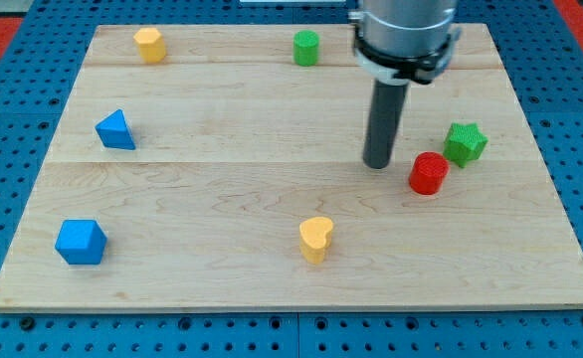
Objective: Slide the red circle towards bottom right
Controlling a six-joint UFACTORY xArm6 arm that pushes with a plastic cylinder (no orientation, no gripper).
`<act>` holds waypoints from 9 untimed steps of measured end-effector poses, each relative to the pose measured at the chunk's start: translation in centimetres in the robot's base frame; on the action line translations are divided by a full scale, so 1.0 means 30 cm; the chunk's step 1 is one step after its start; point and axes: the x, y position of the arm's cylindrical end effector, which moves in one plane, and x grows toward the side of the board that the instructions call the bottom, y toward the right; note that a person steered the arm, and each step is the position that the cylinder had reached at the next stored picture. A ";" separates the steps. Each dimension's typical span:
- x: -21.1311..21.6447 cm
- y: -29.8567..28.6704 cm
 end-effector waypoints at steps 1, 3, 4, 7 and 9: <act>0.000 0.106; 0.165 0.252; 0.231 0.266; 0.237 0.359; 0.287 0.369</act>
